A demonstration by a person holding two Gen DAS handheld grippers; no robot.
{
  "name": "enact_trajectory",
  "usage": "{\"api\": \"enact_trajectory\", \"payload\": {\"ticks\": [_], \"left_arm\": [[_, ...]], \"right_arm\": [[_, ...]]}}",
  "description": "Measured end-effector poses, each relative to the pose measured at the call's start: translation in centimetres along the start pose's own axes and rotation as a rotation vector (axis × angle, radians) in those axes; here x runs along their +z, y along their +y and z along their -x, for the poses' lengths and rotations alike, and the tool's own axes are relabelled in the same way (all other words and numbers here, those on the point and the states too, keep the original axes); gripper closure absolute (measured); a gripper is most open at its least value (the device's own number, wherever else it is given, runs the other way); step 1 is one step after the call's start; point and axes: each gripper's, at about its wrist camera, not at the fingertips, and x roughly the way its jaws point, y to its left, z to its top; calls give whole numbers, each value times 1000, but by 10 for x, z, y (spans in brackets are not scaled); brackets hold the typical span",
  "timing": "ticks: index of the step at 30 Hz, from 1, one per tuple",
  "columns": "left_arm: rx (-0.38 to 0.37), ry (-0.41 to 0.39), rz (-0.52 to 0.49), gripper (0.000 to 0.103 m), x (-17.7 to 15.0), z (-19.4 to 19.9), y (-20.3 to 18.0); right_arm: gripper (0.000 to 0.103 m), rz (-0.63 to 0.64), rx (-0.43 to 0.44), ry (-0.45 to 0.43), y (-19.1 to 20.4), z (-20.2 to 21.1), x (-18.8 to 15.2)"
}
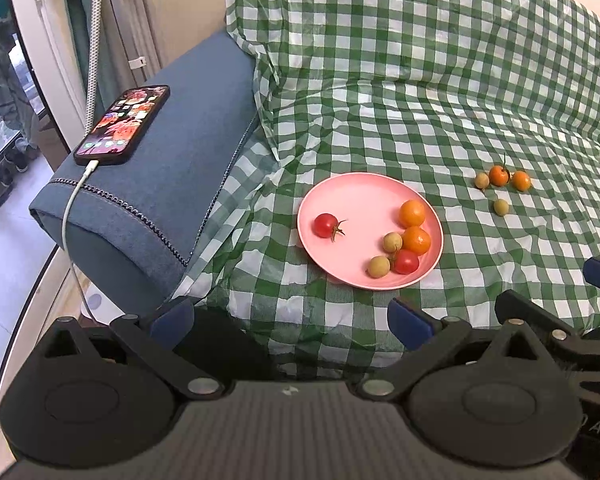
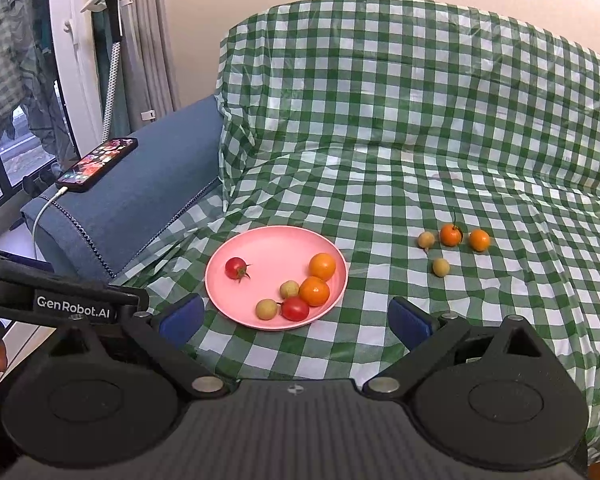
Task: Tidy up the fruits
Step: 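Raise both open tools away from the pink plate, then grasp a tangerine with the right tool while the left grasps a yellow tomato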
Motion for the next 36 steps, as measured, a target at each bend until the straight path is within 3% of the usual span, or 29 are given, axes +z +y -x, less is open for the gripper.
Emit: {"api": "enact_trajectory", "payload": {"ticks": [11,21,28,36], "left_arm": [[-32,11,-35,0,31,-19,-25],[-158,104,-90,0,97,-77,-105],[-166,152,-176,0,146,-152,-183],[-172,214,-244,0,173,-247,-252]], "right_arm": [[5,-64,-58,-24,-31,-10,8],[4,-197,-229,-41,-130,-36,15],[4,-259,-332,-48,-208,-88,25],[3,-153,-380,11,-271,-190,30]]}}
